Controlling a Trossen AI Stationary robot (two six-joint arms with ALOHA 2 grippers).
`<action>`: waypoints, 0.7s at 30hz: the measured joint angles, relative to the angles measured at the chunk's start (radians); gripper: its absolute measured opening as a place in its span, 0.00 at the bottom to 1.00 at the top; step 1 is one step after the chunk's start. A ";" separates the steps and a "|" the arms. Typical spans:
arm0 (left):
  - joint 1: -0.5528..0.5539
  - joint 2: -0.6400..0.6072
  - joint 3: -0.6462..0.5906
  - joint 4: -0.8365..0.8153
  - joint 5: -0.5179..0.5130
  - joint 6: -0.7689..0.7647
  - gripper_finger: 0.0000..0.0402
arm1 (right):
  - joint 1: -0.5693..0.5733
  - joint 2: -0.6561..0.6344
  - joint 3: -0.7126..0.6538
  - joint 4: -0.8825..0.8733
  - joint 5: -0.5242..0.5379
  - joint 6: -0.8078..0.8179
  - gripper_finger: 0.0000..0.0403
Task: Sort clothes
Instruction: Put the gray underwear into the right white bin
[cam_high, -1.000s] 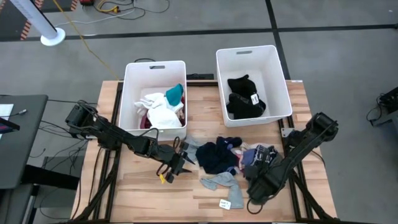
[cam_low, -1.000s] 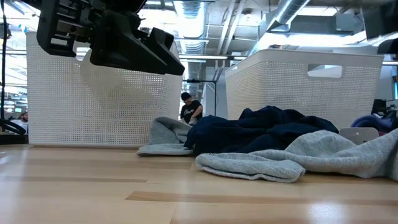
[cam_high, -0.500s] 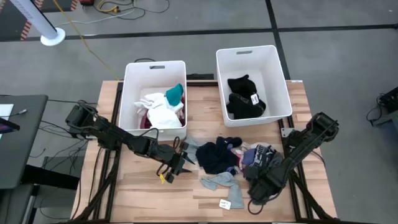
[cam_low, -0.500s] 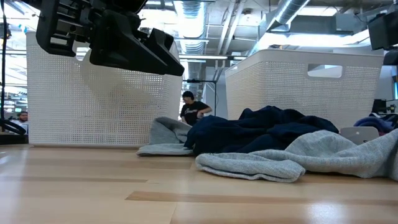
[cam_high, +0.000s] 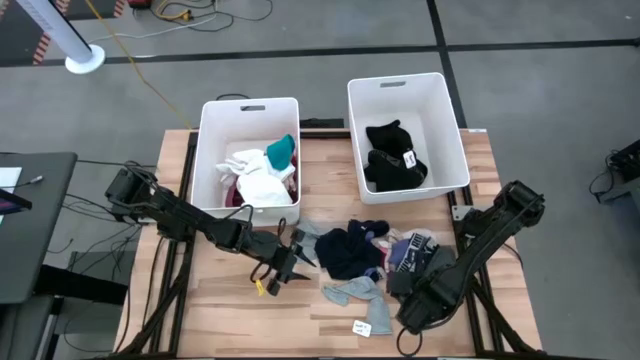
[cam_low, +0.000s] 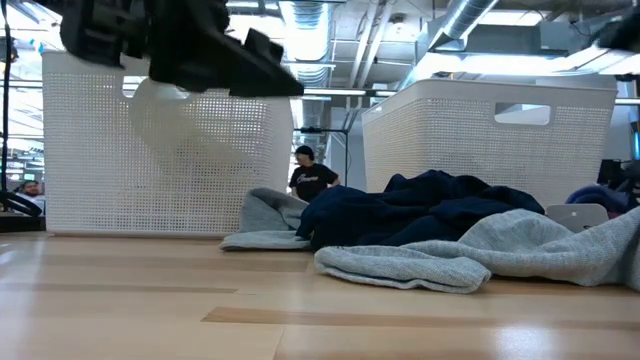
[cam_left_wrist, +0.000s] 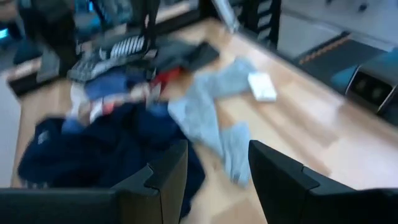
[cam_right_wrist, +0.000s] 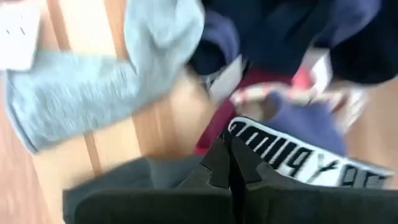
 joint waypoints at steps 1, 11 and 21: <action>0.000 0.000 0.000 0.024 0.009 0.002 0.41 | 0.000 0.000 0.024 -0.016 0.019 -0.008 0.00; 0.002 0.000 0.000 0.223 0.022 0.035 0.41 | -0.016 -0.001 0.239 -0.111 0.201 -0.154 0.00; 0.031 0.000 0.000 0.256 0.019 0.003 0.60 | -0.079 -0.001 0.410 -0.123 0.292 -0.386 0.00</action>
